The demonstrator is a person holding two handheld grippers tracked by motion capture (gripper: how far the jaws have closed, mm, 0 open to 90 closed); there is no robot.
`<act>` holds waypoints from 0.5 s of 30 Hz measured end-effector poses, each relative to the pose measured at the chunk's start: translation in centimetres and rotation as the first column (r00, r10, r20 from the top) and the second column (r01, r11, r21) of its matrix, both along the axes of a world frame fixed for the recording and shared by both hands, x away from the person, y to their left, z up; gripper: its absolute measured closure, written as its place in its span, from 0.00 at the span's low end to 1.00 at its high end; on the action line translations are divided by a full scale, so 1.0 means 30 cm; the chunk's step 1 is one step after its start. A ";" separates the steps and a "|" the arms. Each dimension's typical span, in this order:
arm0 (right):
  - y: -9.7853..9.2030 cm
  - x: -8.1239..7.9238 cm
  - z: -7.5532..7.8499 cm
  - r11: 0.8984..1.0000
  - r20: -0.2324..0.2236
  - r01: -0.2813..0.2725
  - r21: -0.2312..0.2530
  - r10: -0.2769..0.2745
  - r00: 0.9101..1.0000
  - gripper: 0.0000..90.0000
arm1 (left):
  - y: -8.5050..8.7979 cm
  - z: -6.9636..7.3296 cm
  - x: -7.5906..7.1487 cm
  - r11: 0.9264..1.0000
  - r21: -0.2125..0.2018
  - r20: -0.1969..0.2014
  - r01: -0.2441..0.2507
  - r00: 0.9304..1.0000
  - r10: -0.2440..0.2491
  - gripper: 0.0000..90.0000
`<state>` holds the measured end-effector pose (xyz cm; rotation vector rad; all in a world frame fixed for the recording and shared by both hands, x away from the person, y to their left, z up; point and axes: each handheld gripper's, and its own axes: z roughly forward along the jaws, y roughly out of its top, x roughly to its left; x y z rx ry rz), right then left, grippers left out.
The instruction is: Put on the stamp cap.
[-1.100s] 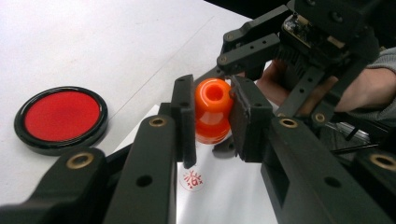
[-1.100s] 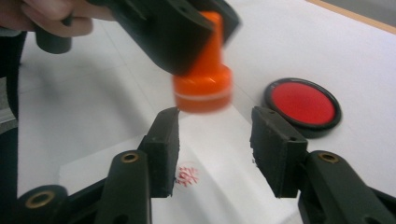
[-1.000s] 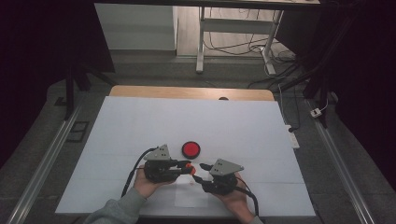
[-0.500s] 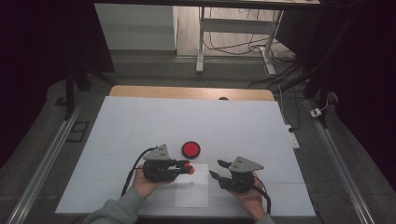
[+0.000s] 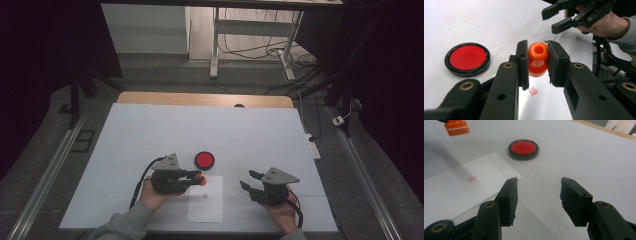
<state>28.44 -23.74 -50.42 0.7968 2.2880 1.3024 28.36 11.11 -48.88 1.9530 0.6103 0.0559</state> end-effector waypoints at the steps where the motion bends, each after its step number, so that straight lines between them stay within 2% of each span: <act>1: -0.013 -0.001 0.001 1.000 0.002 0.008 -0.002 -0.008 1.000 0.52 | 0.001 0.000 0.001 1.000 0.002 -0.001 -0.001 1.000 0.001 0.80; 15: -0.179 -0.019 0.012 0.995 0.020 0.103 -0.008 -0.103 0.995 0.52 | 0.016 0.007 0.006 1.000 0.002 -0.003 -0.022 1.000 0.022 0.80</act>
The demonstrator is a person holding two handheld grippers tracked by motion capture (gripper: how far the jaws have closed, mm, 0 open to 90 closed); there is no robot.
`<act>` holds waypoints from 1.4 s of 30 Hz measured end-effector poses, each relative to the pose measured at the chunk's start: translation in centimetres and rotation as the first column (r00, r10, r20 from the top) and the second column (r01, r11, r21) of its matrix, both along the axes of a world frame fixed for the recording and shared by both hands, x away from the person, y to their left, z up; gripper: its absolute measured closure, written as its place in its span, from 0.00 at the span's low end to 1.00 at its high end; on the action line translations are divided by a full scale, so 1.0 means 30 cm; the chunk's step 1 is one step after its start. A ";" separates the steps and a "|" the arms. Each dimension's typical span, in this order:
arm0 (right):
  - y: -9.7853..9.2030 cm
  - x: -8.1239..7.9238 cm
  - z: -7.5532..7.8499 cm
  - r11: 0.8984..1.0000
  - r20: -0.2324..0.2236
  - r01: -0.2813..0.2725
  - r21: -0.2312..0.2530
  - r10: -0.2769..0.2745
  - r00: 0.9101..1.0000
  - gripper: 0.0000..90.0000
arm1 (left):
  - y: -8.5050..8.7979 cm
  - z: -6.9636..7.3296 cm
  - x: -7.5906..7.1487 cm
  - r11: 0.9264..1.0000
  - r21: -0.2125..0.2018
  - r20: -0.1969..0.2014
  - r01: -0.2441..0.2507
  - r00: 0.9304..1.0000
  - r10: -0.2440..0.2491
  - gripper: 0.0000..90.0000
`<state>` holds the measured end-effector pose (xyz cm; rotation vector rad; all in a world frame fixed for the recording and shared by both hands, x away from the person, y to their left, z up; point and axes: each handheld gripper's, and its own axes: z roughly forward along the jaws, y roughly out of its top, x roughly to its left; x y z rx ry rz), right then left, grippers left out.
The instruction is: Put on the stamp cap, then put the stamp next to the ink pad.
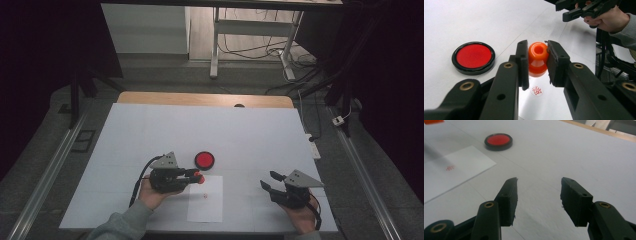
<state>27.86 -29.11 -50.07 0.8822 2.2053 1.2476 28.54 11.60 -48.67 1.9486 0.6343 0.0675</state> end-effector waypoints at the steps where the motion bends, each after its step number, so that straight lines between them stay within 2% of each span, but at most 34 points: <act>1: -0.008 -0.002 -0.001 1.000 -0.002 0.006 -0.007 -0.006 1.000 0.52 | 0.001 0.001 0.000 1.000 0.000 0.000 -0.001 1.000 0.001 0.80; 7: -0.046 0.004 -0.007 0.999 -0.007 0.035 0.005 -0.035 0.999 0.52 | 0.012 0.007 0.006 1.000 0.005 0.004 -0.014 1.000 0.014 0.80; 20: -0.038 0.007 -0.009 1.000 -0.007 0.024 -0.002 -0.024 1.000 0.52 | 0.053 0.022 0.032 0.998 0.008 0.013 -0.064 0.998 0.063 0.80; 35: -0.034 0.010 -0.012 1.000 -0.011 0.017 -0.004 -0.017 1.000 0.52 | 0.077 0.048 0.066 0.996 0.016 0.025 -0.091 0.996 0.091 0.80; 42: -0.035 0.011 -0.012 1.000 -0.014 0.020 0.002 -0.020 1.000 0.52 | 0.088 0.048 0.086 0.994 0.020 0.018 -0.106 0.994 0.106 0.80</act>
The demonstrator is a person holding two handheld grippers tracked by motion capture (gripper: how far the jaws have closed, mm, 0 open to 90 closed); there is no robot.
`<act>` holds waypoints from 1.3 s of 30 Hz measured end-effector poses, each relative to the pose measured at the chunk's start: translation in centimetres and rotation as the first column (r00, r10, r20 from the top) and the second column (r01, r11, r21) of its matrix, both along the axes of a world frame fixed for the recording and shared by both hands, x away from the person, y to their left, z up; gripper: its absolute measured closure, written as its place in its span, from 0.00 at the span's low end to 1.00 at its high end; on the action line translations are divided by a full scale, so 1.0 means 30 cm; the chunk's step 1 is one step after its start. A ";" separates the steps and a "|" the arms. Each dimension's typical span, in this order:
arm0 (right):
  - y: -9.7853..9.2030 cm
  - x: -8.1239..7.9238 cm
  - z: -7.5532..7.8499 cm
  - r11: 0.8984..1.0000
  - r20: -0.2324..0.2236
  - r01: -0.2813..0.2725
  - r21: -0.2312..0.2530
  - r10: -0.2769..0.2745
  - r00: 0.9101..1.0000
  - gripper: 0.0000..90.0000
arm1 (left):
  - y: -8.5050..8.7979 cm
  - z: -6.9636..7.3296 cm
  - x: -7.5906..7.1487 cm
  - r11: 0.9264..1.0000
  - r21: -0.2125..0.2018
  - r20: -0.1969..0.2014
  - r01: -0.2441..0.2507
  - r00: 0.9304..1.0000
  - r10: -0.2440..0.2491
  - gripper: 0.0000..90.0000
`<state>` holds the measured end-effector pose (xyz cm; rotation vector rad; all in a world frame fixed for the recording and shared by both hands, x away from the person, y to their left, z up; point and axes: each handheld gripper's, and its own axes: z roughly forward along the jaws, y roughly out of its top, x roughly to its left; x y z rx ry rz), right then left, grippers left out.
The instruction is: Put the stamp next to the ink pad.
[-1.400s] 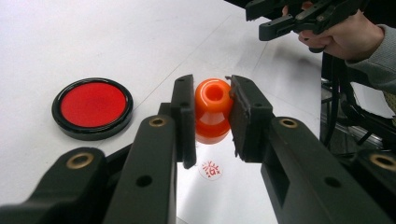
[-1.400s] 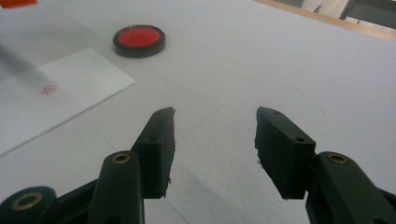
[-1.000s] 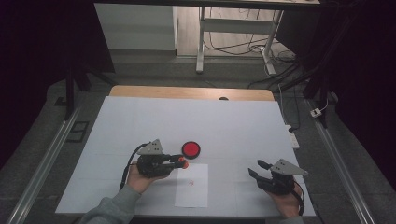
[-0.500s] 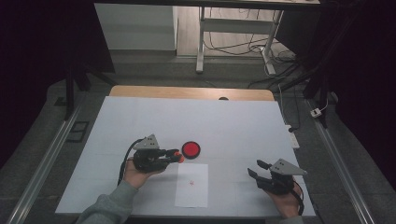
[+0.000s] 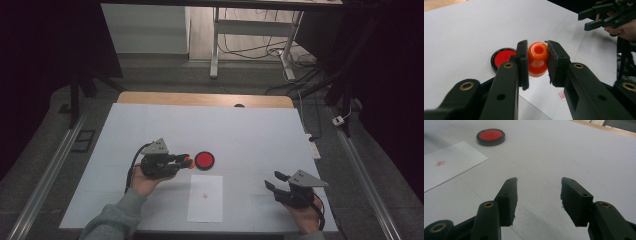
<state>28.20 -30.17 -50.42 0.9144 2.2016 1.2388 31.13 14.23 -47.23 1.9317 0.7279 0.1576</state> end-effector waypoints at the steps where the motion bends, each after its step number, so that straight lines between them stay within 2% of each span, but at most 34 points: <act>1: -0.001 0.000 0.000 1.000 0.001 0.002 0.001 -0.002 1.000 0.52 | 0.001 0.000 0.003 1.000 -0.001 0.001 -0.003 1.000 0.003 0.80; 20: 0.000 0.003 -0.004 1.000 -0.001 0.003 -0.004 -0.003 1.000 0.52 | 0.019 -0.013 0.071 0.999 0.012 -0.012 -0.052 0.999 0.053 0.80; 31: 0.006 0.003 -0.008 1.000 -0.002 0.003 -0.006 -0.003 1.000 0.52 | 0.021 -0.036 0.108 0.995 0.043 -0.008 -0.088 0.996 0.088 0.80; 39: 0.009 0.004 -0.012 1.000 -0.005 0.002 -0.010 -0.002 1.000 0.52 | 0.038 -0.055 0.152 0.991 0.041 -0.030 -0.125 0.992 0.126 0.80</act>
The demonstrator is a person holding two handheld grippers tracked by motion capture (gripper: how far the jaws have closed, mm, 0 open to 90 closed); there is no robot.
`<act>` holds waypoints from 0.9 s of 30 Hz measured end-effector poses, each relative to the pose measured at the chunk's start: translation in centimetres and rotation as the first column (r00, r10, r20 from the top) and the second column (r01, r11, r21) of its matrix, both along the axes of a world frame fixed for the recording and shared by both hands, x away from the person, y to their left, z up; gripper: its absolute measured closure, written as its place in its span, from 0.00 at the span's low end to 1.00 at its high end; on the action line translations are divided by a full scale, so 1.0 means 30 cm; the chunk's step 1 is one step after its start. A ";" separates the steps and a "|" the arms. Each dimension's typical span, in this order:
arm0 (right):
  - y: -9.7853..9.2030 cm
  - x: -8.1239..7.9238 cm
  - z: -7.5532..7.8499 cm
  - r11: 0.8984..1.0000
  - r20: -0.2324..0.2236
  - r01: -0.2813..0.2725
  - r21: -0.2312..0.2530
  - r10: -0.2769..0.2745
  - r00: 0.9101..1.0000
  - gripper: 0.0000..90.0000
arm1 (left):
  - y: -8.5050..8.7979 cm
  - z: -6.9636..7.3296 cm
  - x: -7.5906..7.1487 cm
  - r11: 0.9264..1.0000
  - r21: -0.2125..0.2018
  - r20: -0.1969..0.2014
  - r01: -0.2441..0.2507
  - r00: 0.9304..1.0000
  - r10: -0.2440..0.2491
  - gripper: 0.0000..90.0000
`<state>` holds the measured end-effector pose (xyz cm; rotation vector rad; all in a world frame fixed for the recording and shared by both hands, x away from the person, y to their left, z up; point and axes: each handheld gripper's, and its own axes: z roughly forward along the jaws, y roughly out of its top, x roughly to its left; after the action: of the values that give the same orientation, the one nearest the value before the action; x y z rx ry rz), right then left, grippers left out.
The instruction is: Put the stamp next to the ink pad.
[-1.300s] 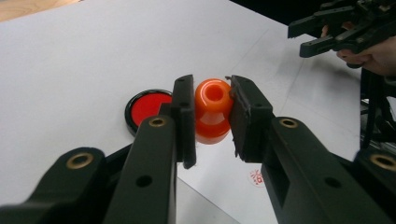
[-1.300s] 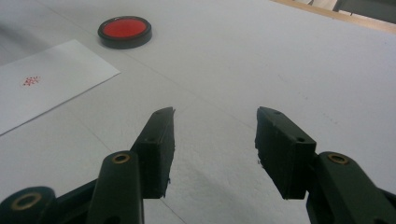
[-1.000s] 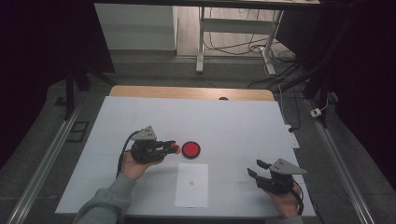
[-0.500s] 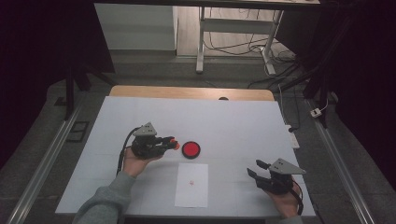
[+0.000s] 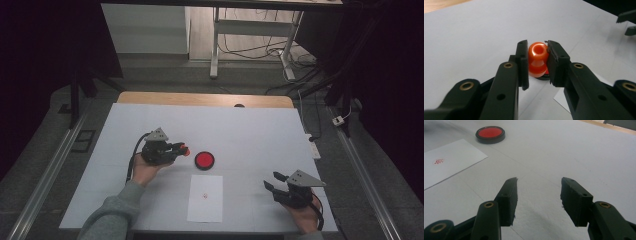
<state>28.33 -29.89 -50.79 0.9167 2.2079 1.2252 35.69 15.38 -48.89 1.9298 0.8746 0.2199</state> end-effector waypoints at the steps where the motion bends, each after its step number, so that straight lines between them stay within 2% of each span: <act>1: 0.000 0.000 0.000 1.000 0.000 0.001 0.000 -0.001 1.000 0.52 | 0.001 -0.003 0.005 1.000 0.002 -0.003 -0.005 1.000 0.005 0.80; 9: 0.002 0.000 -0.002 1.000 -0.003 -0.003 -0.004 0.003 1.000 0.52 | -0.008 -0.031 0.050 0.999 0.018 -0.017 -0.034 0.999 0.035 0.80; 18: 0.001 0.001 -0.004 1.000 -0.003 -0.001 -0.007 0.001 1.000 0.52 | -0.051 -0.084 0.101 0.995 0.086 -0.033 -0.048 0.998 0.051 0.80; 27: 0.002 0.002 -0.007 1.000 -0.006 -0.002 -0.009 0.002 1.000 0.52 | -0.063 -0.108 0.111 0.992 0.118 -0.048 -0.042 0.998 0.048 0.80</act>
<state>28.39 -29.84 -51.00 0.9155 2.2176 1.2144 39.02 13.50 -52.13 2.0328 0.9580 0.2544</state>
